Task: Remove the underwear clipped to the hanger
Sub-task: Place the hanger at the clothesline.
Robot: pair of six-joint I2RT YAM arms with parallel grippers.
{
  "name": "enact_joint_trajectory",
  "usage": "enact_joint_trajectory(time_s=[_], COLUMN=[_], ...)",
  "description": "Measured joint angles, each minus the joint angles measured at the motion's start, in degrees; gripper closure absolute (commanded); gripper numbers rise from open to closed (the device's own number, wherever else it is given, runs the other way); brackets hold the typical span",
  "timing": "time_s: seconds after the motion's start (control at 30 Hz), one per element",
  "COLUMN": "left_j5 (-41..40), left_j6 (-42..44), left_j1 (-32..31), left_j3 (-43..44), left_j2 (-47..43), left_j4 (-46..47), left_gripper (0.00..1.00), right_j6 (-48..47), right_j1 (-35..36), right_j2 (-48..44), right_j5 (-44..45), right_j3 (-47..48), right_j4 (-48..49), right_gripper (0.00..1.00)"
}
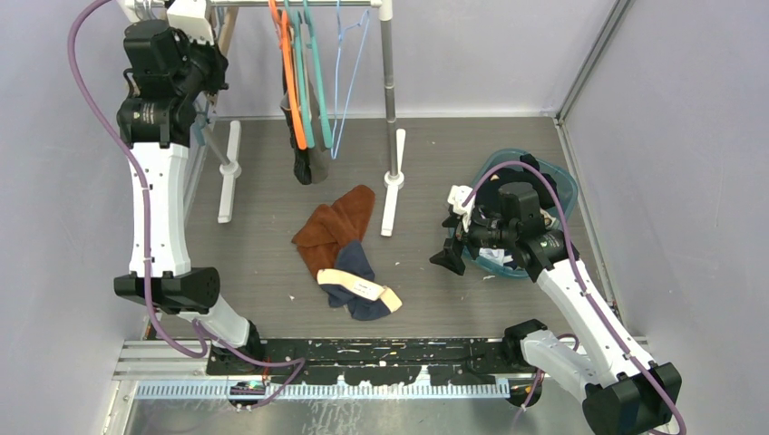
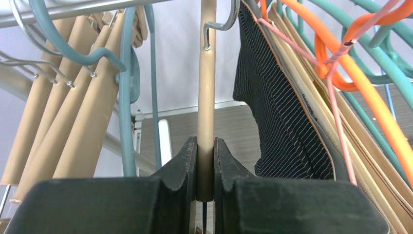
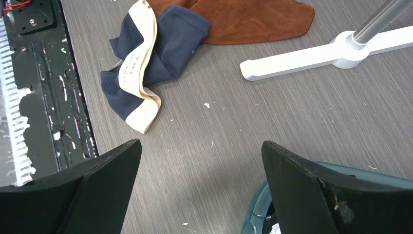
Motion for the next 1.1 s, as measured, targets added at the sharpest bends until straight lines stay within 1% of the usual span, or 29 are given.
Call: enact_joint_trajectory(time_s=[0.17,0.4,0.53,0.63,0.67,0.7,0.77,0.83,0.97,1.03,1.1], left_j5=[4.9,10.2,11.5,11.8,11.8,11.7,11.6,11.1,9.2,8.2,7.4], left_j6=[0.2,0.2,0.2,0.2,0.2,0.2,0.8,1.4,2.3,3.0,3.6], left_j1=[1.3,3.1,3.7,3.8,3.8,3.8,3.8,3.8,3.8,3.8,3.8], left_j3=[0.9,4.7,5.6,5.4,5.1,4.1,1.6,-2.1,-8.5,-11.3,-13.0], left_j2=[0.8,5.4,7.6,7.9,7.6,7.1,5.6,3.4,-1.0,-3.6,-5.7], left_j4=[0.5,-0.1,-1.6,-1.7,-1.7,-1.4,-1.0,-1.1,-0.7,-0.5,-0.6], left_gripper=[0.98,0.97,0.92,0.84,0.8,0.73,0.56,0.42,0.18,0.1,0.06], right_j6=[-0.2,-0.6,-0.7,-0.8,-0.9,-0.9,-0.9,-0.9,-0.9,-0.9,-0.9], right_j1=[0.0,0.0,0.0,0.0,0.0,0.0,0.0,0.0,0.0,0.0,0.0], right_j2=[0.0,0.0,0.0,0.0,0.0,0.0,0.0,0.0,0.0,0.3,0.5], right_j5=[0.0,0.0,0.0,0.0,0.0,0.0,0.0,0.0,0.0,0.0,0.0], right_j3=[0.0,0.0,0.0,0.0,0.0,0.0,0.0,-0.1,-0.2,-0.2,-0.2], right_j4=[0.0,0.0,0.0,0.0,0.0,0.0,0.0,0.0,0.0,0.0,0.0], right_gripper=[0.0,0.0,0.0,0.0,0.0,0.0,0.0,0.0,0.0,0.0,0.0])
